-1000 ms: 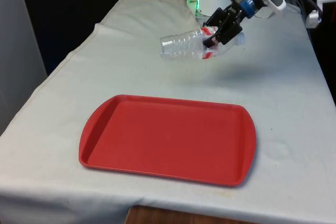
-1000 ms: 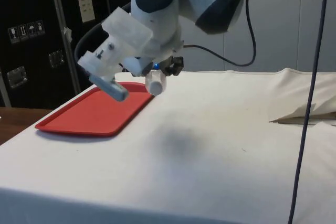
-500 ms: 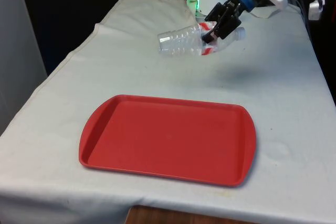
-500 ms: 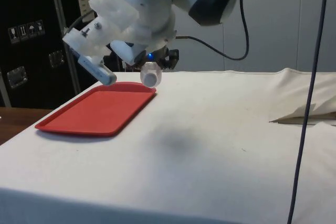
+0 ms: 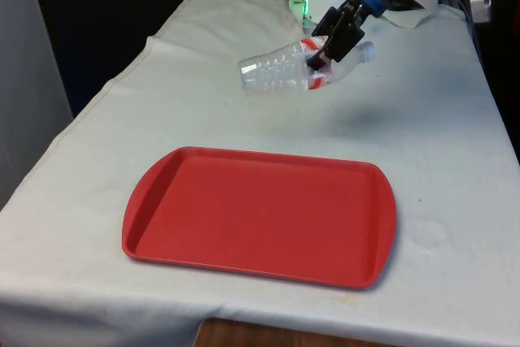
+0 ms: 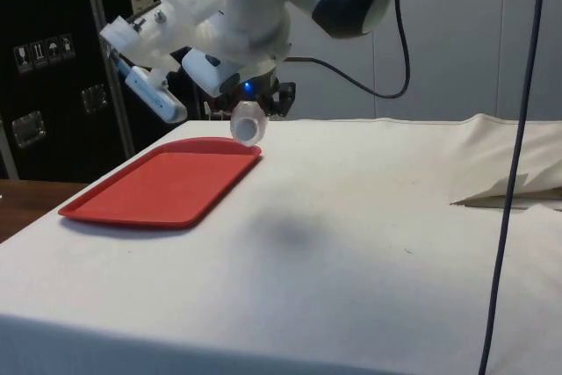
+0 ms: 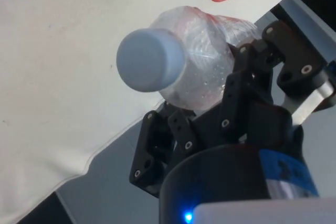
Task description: Place the bottle upright on the tray.
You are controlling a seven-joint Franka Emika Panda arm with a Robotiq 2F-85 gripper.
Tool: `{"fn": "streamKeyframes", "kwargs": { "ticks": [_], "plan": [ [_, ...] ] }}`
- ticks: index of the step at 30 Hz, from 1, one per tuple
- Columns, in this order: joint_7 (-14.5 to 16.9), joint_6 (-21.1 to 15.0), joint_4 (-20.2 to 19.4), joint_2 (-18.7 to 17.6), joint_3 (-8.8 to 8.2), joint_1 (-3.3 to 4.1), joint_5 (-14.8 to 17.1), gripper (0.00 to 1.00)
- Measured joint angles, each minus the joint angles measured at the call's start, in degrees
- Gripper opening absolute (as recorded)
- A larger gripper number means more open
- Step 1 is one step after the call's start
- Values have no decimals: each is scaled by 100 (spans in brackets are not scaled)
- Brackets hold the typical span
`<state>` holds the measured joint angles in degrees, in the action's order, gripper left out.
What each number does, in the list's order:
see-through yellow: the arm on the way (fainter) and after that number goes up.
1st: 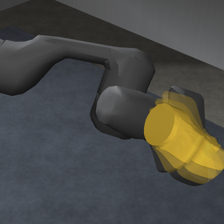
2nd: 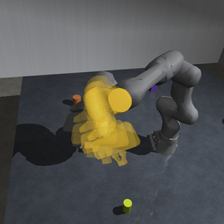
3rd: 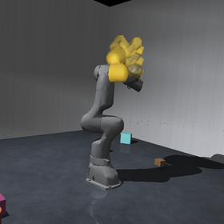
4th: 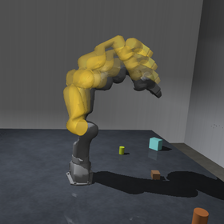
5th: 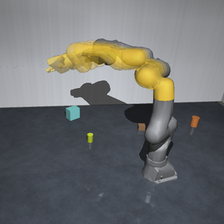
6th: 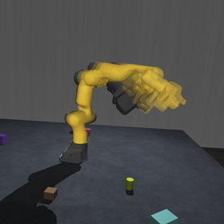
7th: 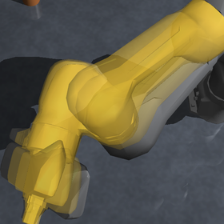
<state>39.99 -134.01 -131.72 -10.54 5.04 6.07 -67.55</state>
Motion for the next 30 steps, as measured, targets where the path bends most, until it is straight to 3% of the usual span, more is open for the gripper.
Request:
{"fn": "streamKeyframes", "kwargs": {
  "ticks": [14, 30],
  "plan": [
    [235, -69, 166, 6, -120, 0, 321, 33],
    [630, -69, 367, 6, -218, 0, 911, 33]
  ]
}}
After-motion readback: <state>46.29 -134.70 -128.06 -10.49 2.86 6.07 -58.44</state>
